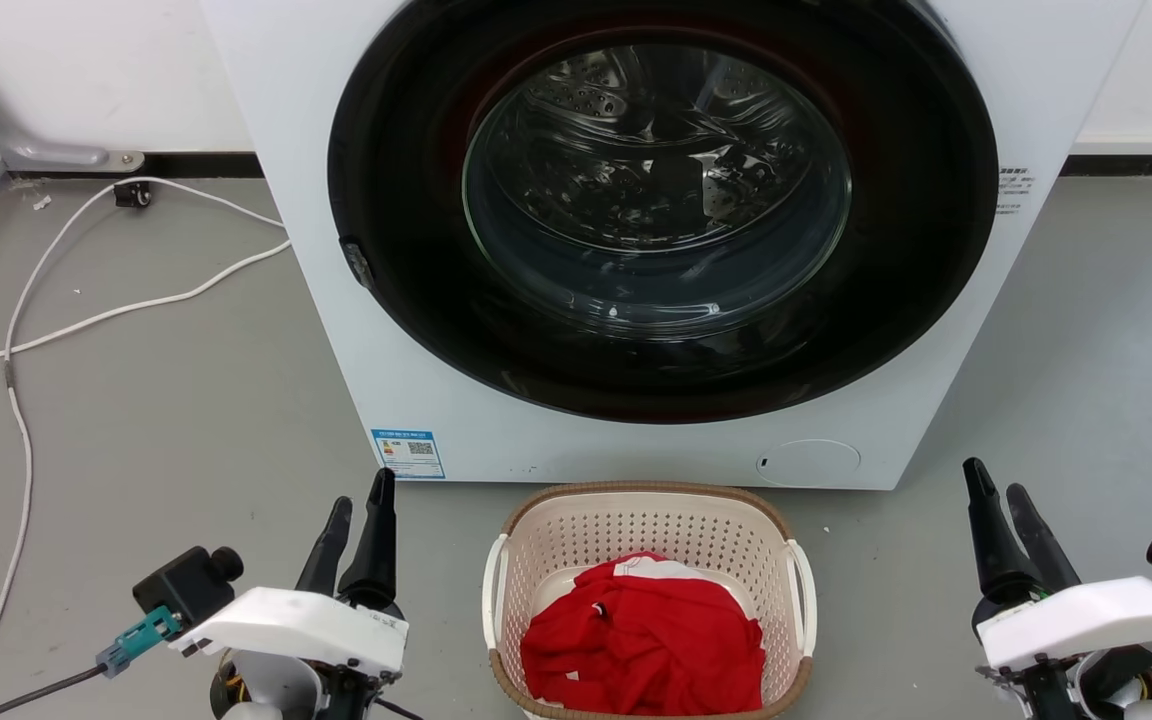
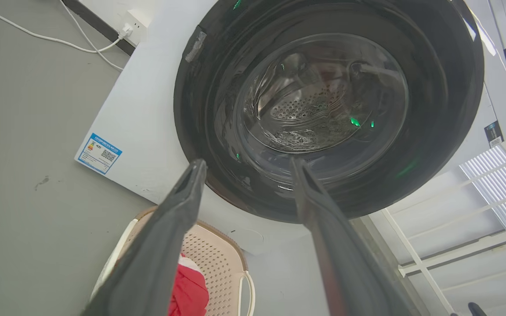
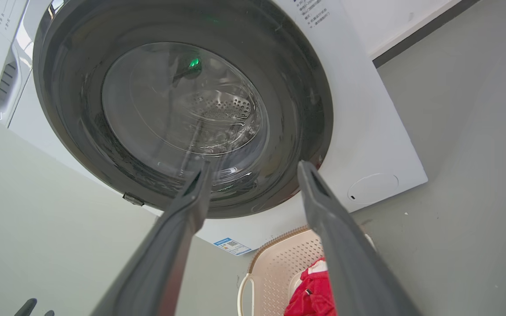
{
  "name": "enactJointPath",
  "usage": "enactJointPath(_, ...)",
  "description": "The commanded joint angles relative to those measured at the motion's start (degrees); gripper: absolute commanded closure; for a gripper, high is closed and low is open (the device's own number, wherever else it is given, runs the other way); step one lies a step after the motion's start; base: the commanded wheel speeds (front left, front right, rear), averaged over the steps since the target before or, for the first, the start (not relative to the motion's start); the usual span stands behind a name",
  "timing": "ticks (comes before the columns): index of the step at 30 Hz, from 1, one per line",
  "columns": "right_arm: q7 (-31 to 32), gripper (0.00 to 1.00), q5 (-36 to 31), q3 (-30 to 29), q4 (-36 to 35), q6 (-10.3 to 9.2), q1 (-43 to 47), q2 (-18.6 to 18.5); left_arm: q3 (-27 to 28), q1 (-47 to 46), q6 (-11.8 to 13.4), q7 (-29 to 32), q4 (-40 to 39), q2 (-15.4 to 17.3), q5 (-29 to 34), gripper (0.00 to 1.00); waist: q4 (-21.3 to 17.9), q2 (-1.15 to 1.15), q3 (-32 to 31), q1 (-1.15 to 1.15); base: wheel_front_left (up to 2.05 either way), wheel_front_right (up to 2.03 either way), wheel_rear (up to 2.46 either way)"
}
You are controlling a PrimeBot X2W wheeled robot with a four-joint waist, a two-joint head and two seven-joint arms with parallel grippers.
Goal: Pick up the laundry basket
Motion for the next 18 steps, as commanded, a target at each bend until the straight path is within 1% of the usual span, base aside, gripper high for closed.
enactJointPath(1,-0.1,0.00,-2.5,0.0,-1.3,0.07,-0.2,0.0,-0.4,-1.7,0.1,-0.7,-0.4,0.3,2.3,0.00,0.0,0.00,0.0,-0.01,0.00,0.00,0.00)
enactJointPath(7,-0.1,0.00,-7.6,-0.2,-2.4,0.08,0.5,0.1,-1.2,-1.9,0.4,-1.7,0.3,0.3,7.1,0.00,0.3,0.00,0.1,-0.01,0.00,0.00,0.00)
enactJointPath(17,0.3,0.00,-14.4,0.1,-4.3,0.10,1.5,0.1,-2.8,-2.4,0.9,-3.4,1.1,0.7,14.9,0.00,0.6,0.00,0.2,-0.01,0.00,0.00,0.00)
enactJointPath(18,0.3,0.00,-14.4,0.1,-4.3,0.10,1.5,0.1,-2.8,-2.4,0.9,-3.4,1.1,0.7,14.9,0.00,0.6,0.00,0.2,-0.01,0.00,0.00,0.00)
